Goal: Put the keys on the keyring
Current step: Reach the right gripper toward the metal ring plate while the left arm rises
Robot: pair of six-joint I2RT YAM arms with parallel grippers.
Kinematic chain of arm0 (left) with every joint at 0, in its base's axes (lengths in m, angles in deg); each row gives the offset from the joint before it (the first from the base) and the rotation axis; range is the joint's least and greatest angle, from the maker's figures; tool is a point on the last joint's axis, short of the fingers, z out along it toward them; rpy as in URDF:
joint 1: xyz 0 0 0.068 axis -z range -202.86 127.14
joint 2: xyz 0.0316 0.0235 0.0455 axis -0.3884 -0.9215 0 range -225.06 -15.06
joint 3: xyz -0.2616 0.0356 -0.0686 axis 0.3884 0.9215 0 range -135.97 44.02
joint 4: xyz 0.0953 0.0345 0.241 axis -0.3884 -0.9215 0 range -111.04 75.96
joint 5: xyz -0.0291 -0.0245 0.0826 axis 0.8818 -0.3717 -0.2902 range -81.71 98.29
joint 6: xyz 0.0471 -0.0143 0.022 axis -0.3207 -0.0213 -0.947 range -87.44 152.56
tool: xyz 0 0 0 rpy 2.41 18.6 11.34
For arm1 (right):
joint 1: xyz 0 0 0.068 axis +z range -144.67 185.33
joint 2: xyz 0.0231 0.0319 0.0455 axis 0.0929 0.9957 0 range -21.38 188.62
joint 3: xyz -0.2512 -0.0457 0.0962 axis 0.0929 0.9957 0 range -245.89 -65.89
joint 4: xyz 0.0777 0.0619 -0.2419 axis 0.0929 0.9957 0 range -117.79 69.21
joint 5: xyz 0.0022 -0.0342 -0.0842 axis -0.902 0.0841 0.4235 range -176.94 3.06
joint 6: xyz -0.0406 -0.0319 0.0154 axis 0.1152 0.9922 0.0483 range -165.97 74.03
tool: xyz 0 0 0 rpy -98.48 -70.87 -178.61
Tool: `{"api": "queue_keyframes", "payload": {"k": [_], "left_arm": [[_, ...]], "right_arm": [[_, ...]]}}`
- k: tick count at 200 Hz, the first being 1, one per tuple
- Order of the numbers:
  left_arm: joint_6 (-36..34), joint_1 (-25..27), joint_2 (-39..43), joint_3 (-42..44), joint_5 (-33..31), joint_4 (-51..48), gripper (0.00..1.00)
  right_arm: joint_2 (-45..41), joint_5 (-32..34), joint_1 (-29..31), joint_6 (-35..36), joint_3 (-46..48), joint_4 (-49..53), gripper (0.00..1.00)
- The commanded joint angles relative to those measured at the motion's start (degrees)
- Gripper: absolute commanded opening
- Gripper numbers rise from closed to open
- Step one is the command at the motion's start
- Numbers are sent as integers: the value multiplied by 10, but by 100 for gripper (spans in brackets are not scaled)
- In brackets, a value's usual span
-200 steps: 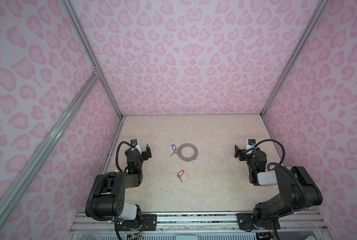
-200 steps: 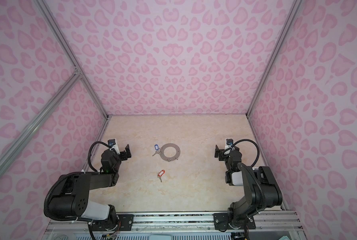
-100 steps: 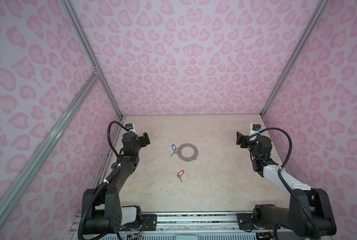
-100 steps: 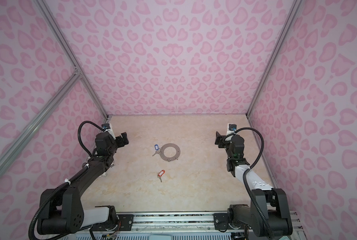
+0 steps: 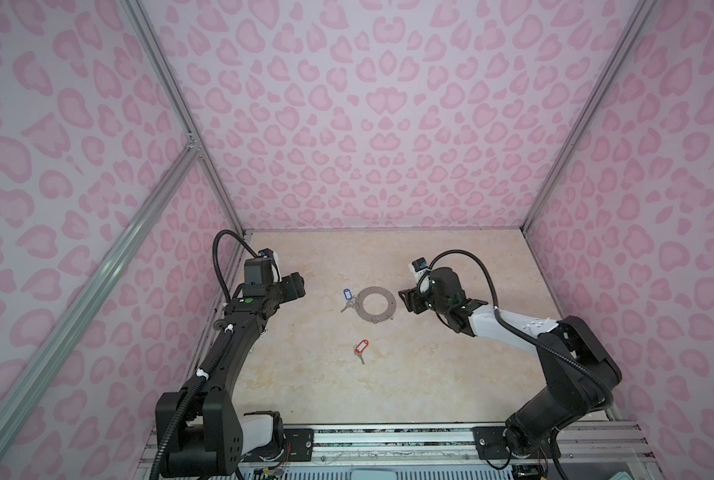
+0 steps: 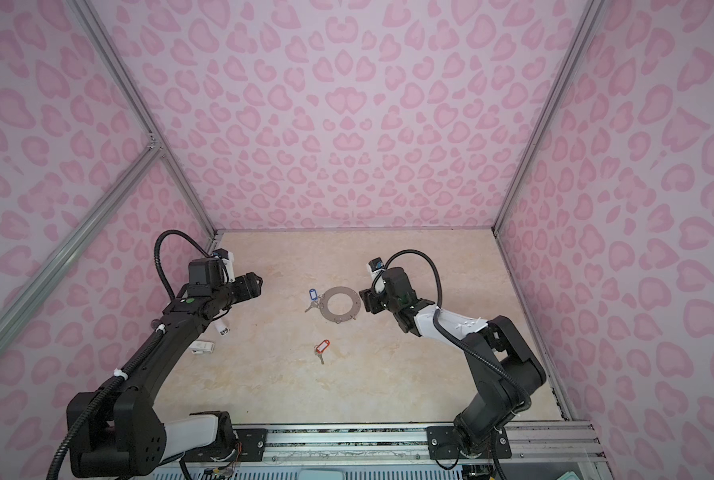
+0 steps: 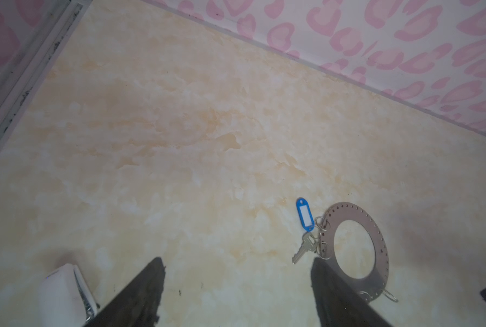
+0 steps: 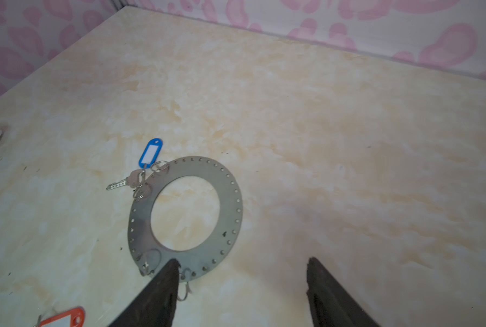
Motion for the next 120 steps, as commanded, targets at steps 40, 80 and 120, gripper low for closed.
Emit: {"api": "queue_keyframes", "payload": {"k": [40, 80, 120], "left_arm": [[4, 13, 25, 37, 17, -57, 81], [6, 24, 22, 51, 10, -52, 79], [22, 30, 17, 62, 1, -39, 78]], "right_arm": [[120, -63, 54, -9, -118, 90, 65], [168, -60, 64, -20, -174, 150, 62], [203, -36, 70, -26, -226, 221, 60]]}}
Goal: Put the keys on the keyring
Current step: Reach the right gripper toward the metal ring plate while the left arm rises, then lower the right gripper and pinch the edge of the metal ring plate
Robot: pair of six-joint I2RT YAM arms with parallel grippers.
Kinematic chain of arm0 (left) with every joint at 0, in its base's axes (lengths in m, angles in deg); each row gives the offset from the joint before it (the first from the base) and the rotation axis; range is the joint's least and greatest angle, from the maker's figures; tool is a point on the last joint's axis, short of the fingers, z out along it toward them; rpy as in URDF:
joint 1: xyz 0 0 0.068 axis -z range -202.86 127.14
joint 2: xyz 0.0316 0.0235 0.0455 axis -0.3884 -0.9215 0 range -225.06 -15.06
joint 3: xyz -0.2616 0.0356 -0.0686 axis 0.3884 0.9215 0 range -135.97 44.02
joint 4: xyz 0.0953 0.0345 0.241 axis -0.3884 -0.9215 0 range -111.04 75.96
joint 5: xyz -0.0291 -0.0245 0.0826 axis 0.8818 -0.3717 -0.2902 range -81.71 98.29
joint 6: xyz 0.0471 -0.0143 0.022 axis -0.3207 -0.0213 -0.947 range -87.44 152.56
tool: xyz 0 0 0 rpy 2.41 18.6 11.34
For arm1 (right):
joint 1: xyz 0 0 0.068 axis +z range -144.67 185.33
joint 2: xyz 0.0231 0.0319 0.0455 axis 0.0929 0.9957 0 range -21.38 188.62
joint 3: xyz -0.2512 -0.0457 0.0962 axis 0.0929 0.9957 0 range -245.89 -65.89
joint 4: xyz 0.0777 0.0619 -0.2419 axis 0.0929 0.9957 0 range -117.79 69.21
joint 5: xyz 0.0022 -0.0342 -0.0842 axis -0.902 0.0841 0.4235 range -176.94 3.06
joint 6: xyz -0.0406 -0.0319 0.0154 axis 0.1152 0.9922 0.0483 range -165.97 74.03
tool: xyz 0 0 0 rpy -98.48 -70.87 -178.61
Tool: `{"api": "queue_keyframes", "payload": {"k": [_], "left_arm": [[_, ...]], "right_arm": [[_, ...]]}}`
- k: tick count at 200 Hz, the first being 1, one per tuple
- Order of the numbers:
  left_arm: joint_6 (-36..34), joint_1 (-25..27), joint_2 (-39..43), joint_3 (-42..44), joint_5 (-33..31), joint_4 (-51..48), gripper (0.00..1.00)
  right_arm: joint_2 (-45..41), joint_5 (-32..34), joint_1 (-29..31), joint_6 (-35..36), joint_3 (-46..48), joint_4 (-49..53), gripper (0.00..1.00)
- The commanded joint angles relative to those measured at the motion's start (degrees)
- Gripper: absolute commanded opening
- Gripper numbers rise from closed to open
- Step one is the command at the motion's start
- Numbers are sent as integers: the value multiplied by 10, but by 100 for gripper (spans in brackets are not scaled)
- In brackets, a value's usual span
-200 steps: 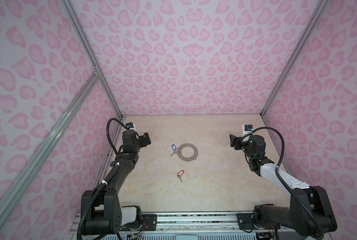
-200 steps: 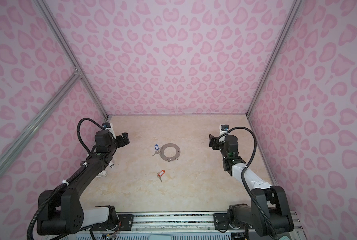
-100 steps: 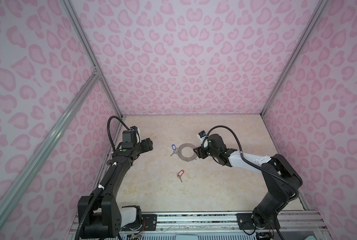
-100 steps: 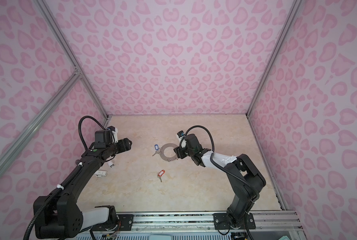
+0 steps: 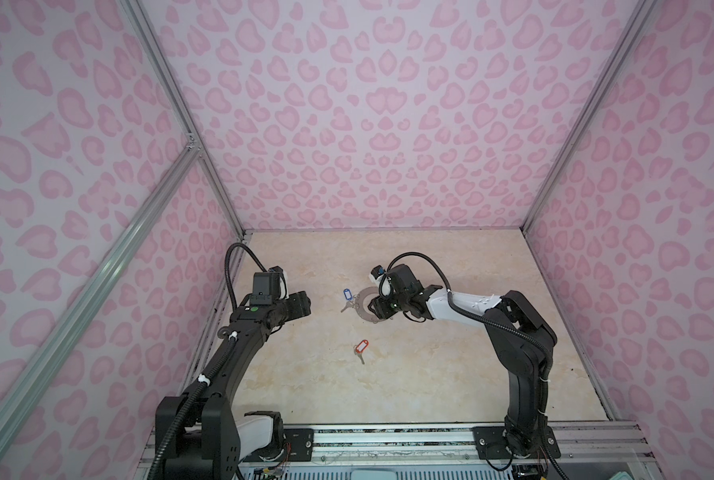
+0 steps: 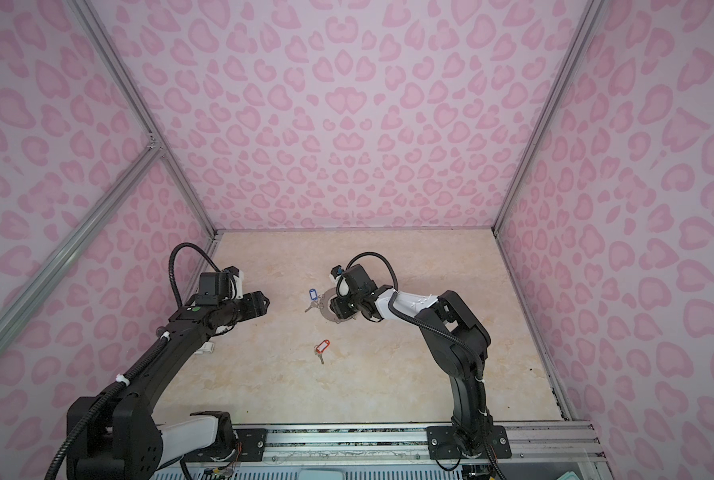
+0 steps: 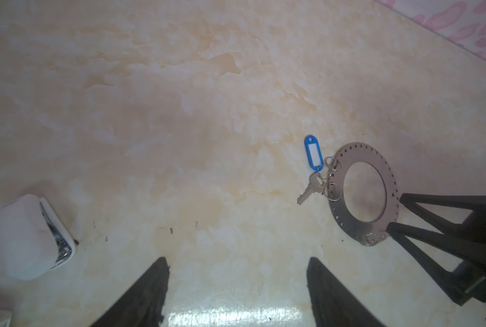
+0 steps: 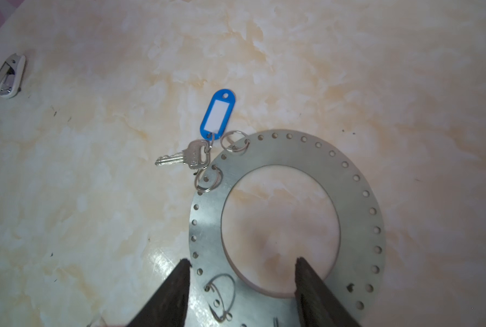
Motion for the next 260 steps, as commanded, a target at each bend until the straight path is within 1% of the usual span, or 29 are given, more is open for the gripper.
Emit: {"api": "queue_keyframes", "payload": {"k": [1, 74, 105, 132, 190, 260], "left_arm": [[11, 2, -3, 6, -4, 14, 78], [19, 11, -28, -3, 2, 18, 78], [20, 22, -45, -13, 3, 22, 78], [14, 42, -64, -29, -4, 20, 78], [6, 75, -106, -59, -1, 15, 78], [3, 88, -117, -58, 7, 19, 78]], "right_arm": [[20, 14, 3, -5, -17, 58, 60], [67, 27, 9, 24, -81, 112, 59], [77, 26, 9, 35, -89, 126, 59], [77, 26, 9, 43, -84, 134, 59], [58, 32, 7, 50, -40, 145, 57], [-43, 43, -7, 34, 95, 131, 55]]}}
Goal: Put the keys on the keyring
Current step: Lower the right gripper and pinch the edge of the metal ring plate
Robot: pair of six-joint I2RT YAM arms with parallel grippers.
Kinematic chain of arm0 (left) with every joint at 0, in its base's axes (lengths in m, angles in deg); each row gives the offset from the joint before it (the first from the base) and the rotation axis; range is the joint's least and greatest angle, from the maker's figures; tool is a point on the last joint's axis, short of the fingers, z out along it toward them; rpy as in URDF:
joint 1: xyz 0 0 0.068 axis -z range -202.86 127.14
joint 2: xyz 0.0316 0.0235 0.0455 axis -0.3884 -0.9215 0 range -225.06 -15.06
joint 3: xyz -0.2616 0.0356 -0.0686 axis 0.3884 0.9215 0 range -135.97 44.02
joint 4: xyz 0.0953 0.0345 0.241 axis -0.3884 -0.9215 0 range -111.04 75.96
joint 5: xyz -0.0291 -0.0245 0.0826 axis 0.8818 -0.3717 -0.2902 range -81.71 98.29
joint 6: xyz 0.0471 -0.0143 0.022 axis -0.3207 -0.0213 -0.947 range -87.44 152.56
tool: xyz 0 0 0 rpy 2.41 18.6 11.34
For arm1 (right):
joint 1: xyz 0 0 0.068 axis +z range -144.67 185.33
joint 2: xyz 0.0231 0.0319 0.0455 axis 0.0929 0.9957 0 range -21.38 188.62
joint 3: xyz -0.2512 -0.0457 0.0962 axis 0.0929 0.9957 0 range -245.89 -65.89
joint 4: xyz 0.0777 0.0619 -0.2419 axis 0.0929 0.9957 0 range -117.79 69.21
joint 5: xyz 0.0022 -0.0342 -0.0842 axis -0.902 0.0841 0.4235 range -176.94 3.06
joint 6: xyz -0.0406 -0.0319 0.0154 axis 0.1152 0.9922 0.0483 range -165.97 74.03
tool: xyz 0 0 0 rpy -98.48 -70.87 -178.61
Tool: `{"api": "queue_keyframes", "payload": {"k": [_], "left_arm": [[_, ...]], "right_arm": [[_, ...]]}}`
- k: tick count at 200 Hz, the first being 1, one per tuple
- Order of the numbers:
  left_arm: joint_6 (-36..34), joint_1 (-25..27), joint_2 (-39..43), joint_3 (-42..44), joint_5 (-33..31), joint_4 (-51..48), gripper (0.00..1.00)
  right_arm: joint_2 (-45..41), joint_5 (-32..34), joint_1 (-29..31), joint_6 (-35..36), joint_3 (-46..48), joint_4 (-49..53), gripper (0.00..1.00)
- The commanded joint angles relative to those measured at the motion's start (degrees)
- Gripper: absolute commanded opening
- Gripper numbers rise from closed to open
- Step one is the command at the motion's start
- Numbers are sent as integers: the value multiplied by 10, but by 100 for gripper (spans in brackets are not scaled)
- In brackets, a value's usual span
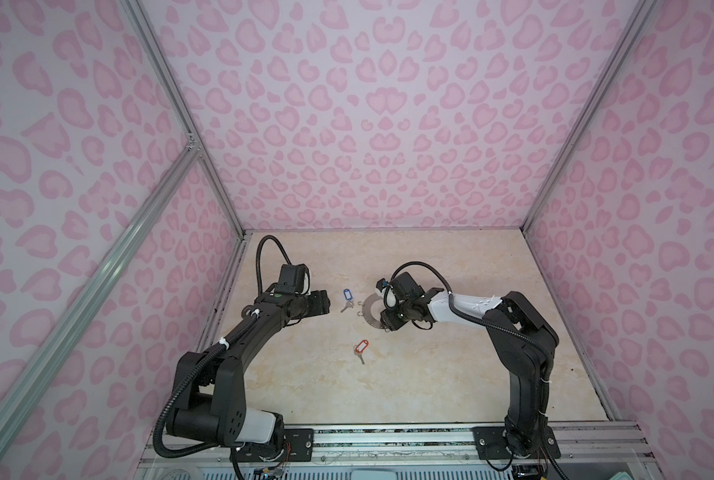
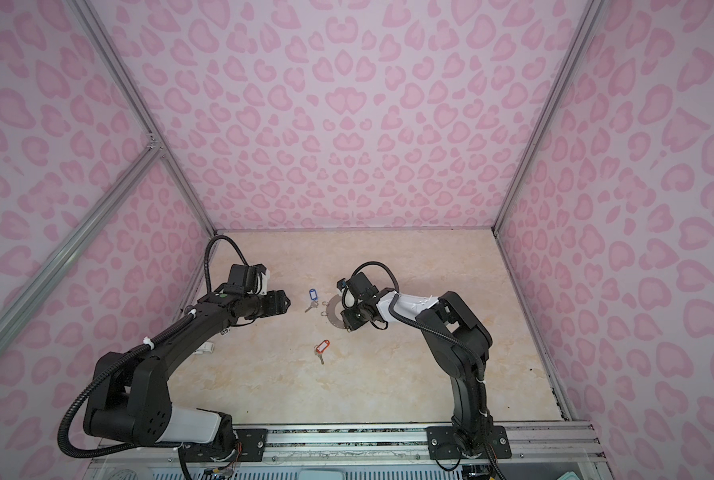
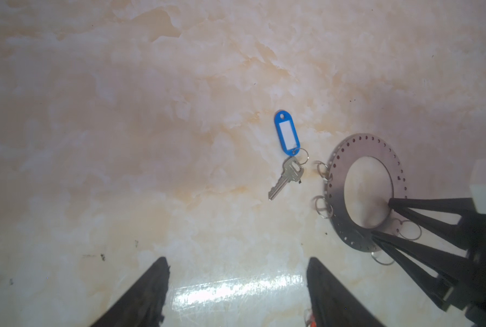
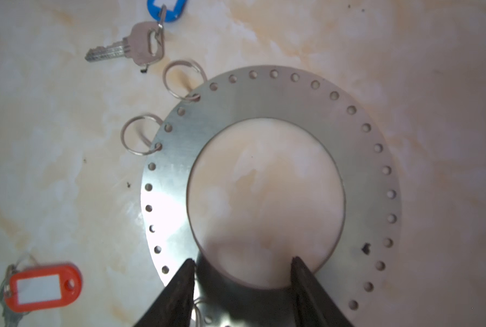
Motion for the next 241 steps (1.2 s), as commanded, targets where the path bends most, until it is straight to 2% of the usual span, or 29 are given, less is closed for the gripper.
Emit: {"api": "queue_keyframes", "payload": {"k": [1, 51, 93, 123, 159, 241], "left_arm": [[-5, 3, -4, -3, 6, 8, 78], [-15, 18, -6, -3, 11, 12, 78], [-25, 33, -3, -8, 2, 10, 77], [-20, 33, 3, -8, -1, 13, 77], [-13, 33, 14, -3, -14, 19, 77], [-13, 33, 13, 4, -24, 20, 76]], "right_arm": [[-18, 9, 0, -13, 39, 45, 55], [-95, 17, -3, 8, 81, 34, 55], [-126, 46, 17, 102, 82, -18, 53], [-97, 78, 41, 193, 52, -40, 45], [-42, 117, 75, 258, -6, -19, 39], [24, 157, 94, 275, -51, -10, 36]]}}
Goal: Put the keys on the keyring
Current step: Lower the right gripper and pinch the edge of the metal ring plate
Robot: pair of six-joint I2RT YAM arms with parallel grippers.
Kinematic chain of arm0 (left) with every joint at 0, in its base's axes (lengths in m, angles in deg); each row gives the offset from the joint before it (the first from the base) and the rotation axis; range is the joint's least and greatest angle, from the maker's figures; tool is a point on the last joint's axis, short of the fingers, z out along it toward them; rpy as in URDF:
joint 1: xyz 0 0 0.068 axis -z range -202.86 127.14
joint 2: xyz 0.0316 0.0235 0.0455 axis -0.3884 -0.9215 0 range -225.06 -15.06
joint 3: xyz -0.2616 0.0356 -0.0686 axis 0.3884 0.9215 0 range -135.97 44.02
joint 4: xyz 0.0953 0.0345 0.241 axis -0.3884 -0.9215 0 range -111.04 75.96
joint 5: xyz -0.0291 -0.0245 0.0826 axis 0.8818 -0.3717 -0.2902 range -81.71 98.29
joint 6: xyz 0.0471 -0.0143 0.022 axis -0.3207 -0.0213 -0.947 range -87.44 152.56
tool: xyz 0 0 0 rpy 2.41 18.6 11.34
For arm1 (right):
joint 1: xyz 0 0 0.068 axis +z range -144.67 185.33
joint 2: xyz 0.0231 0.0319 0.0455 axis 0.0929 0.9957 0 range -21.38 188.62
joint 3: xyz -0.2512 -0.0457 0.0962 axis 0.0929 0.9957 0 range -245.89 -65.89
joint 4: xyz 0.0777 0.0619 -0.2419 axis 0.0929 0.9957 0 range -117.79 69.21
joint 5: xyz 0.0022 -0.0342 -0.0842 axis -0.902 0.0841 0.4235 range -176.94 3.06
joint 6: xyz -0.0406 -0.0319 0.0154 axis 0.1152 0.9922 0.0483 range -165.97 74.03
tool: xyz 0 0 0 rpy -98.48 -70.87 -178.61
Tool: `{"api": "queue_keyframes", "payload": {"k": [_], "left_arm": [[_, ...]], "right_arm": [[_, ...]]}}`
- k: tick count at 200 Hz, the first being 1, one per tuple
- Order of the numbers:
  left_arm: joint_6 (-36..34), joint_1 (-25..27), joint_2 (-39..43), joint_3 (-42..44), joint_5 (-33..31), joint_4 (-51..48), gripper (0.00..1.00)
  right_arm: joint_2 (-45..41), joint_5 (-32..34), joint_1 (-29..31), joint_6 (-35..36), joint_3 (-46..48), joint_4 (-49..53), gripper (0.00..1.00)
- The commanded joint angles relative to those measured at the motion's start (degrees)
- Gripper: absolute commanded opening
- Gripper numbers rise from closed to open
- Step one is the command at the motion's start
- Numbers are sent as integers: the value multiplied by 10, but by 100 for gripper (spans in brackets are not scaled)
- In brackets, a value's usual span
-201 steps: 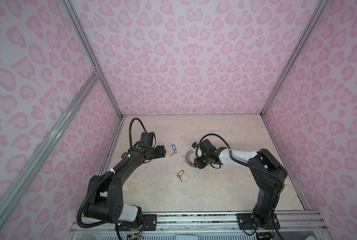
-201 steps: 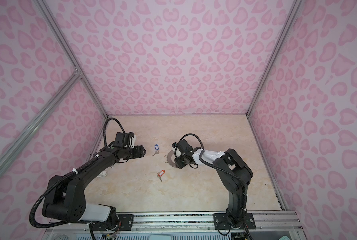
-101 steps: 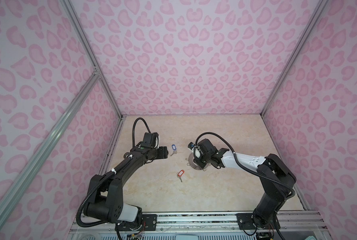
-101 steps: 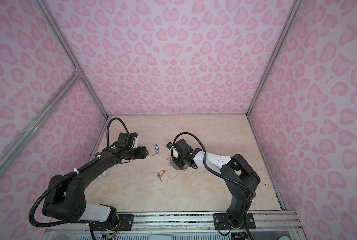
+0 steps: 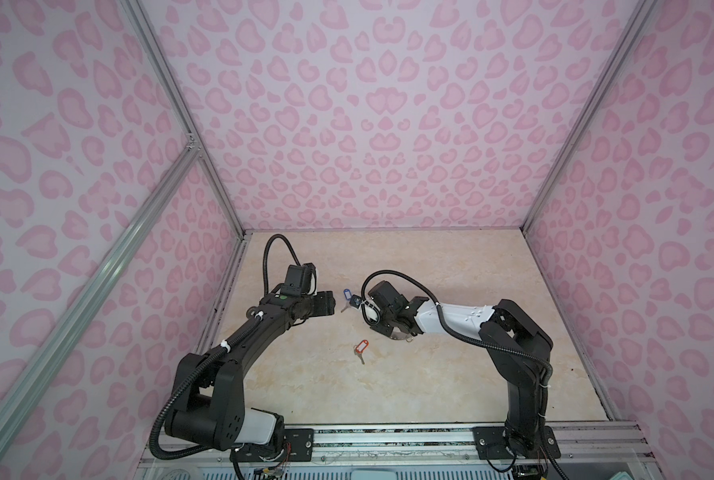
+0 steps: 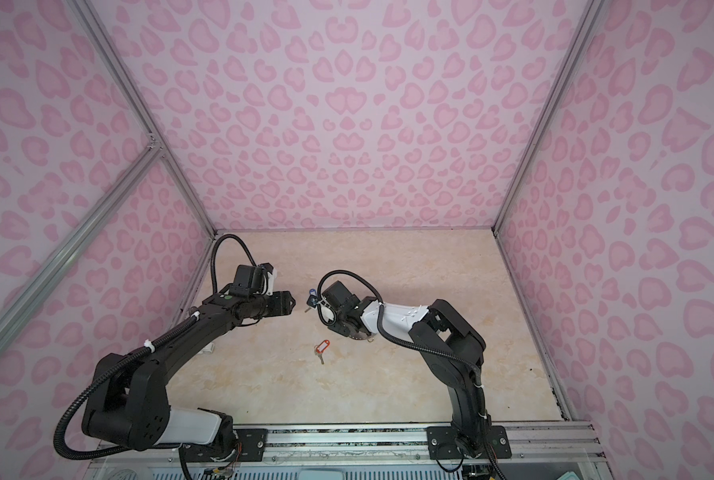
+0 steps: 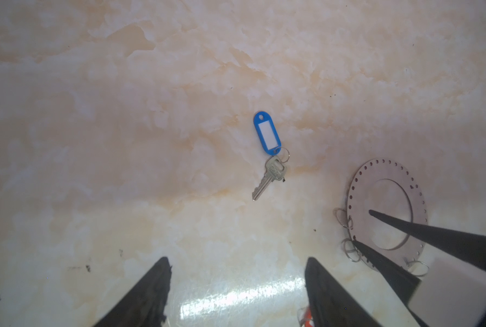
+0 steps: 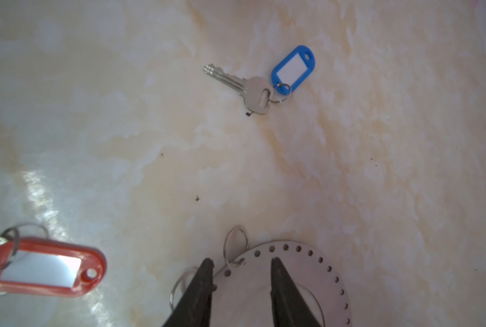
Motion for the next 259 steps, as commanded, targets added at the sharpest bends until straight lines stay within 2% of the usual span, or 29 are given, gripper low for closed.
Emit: {"api": "queue_keyframes", "payload": {"k": [1, 107, 156, 224, 259], "left_arm": [[-2, 0, 3, 2, -8, 7, 76], [-10, 0, -8, 1, -8, 4, 75], [-10, -1, -1, 3, -14, 5, 75], [-6, 0, 2, 2, -13, 13, 73], [-7, 0, 1, 2, -2, 19, 72]], "right_arm": [[14, 24, 0, 9, -5, 11, 36], [46, 30, 0, 10, -28, 29, 35], [48, 55, 0, 16, -33, 34, 26], [21, 35, -1, 34, -23, 40, 4], [11, 18, -5, 35, -19, 45, 0]]}}
